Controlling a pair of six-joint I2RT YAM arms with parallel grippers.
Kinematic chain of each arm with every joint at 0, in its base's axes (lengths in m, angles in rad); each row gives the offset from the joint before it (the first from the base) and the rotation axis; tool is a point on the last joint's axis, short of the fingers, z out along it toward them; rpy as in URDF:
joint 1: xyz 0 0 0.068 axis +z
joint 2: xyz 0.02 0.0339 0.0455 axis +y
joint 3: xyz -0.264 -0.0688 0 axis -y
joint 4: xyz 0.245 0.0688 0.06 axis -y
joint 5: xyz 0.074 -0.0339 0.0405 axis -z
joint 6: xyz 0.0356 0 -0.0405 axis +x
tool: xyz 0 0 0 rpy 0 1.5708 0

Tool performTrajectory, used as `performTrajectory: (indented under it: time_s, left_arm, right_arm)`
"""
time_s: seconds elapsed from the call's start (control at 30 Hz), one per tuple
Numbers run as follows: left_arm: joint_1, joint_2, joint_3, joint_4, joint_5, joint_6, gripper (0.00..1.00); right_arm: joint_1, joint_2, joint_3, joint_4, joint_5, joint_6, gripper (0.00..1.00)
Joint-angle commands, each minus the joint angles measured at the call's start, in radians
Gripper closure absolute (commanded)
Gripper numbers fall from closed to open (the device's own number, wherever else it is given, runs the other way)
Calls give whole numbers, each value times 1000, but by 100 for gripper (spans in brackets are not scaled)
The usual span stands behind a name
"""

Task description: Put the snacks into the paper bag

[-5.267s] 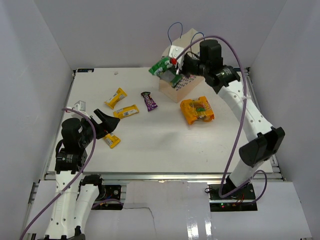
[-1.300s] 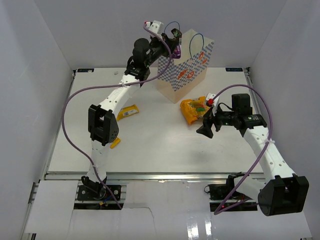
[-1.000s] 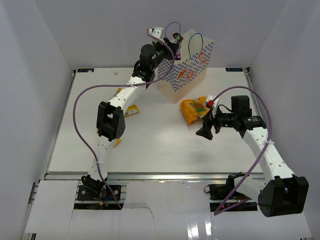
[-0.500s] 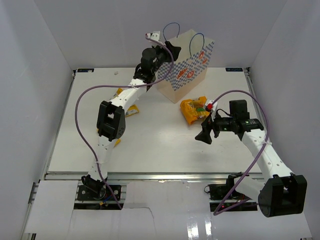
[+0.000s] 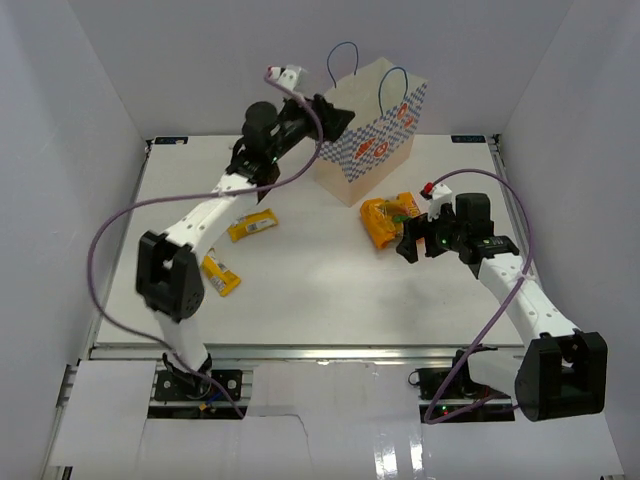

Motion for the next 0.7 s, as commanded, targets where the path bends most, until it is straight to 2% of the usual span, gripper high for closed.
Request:
performTrajectory:
  time_s: [0.0,0.03,0.07,0.1,0.13,0.17,0.23,0.3,0.47,0.53,0.67]
  left_arm:
    - [7,-322,-282,25,96,62,23]
    - [13,-453,-369,20,90,60,22]
    - [17,-518,-537,5,60,54,21]
    - [22,-581,-616,-6,40,45,6]
    - [28,-704,-688,-22,14,28,2]
    - [33,-765,-815,-68,-16,19,2]
    - [39,-933,-920,-128,-95,-4,2]
    - [42,-1034,-1023,-239,-166,-32,2]
    - [44,-1285,-1140,-461,-252,-148,2]
    - [44,-1336,-1183,-496,-280,-181,2]
    - [42,-1428,-1237,-543,-327,-254,2]
  right_arm:
    - [-1,55,68,143,215,216,3]
    - [-1,73,81,160,209,221,5]
    - [-1,108,107,171,193,222,5]
    - [-1,127,121,177,161,222,7]
    - [-1,147,135,184,144,221,9]
    - [-1,168,152,191,124,213,10]
    - [-1,248,210,183,112,195,10]
    - [-3,334,267,172,152,178,10]
    - [-12,487,335,172,189,51,10]
    - [-14,520,350,166,172,-35,10]
    - [-20,595,370,134,163,-86,10]
